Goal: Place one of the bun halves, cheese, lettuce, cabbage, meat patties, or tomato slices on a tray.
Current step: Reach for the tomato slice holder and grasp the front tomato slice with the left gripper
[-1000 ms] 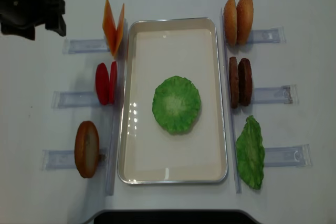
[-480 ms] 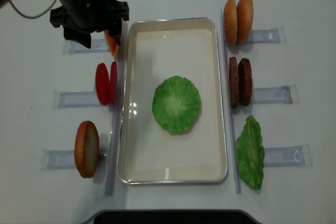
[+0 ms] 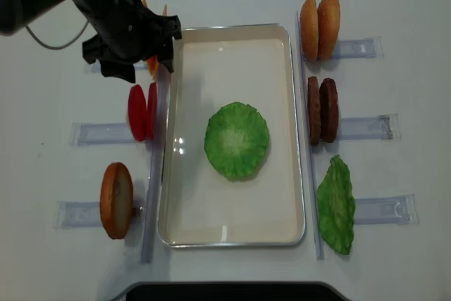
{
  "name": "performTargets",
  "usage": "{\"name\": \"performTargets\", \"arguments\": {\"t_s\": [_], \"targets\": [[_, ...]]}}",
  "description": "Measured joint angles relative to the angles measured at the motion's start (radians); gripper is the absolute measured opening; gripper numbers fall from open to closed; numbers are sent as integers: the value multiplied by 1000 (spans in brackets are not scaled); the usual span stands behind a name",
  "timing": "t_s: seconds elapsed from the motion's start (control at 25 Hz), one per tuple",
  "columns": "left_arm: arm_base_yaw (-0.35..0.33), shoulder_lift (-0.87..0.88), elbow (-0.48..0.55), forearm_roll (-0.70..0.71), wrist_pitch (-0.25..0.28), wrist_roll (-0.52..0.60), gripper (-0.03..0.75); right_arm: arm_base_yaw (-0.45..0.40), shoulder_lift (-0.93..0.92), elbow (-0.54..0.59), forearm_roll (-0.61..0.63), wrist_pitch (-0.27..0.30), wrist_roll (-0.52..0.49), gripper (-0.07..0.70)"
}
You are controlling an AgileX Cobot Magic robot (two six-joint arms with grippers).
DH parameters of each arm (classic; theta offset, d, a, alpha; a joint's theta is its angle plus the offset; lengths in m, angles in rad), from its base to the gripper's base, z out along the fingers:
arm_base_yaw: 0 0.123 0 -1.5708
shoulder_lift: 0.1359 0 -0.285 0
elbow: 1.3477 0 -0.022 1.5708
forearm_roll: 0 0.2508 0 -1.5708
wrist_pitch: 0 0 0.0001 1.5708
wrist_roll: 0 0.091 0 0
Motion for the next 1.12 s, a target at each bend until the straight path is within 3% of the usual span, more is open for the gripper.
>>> {"name": "performTargets", "arguments": {"t_s": [0.56,0.64,0.72,0.8,0.88,1.12], "targets": [[0,130,6,6,1,-2,564,0,0,0,0,0,0,433],[0,143,6,10,2,-2,498,0,0,0,0,0,0,433],[0,149,6,23,12,-2,370,0,0,0,0,0,0,433],[0,152,6,40,45,-2,181,0,0,0,0,0,0,433],[0,152,6,57,69,-2,75,0,0,0,0,0,0,433],[0,108,-28,28,89,14,60,0,0,0,0,0,0,433]]}}
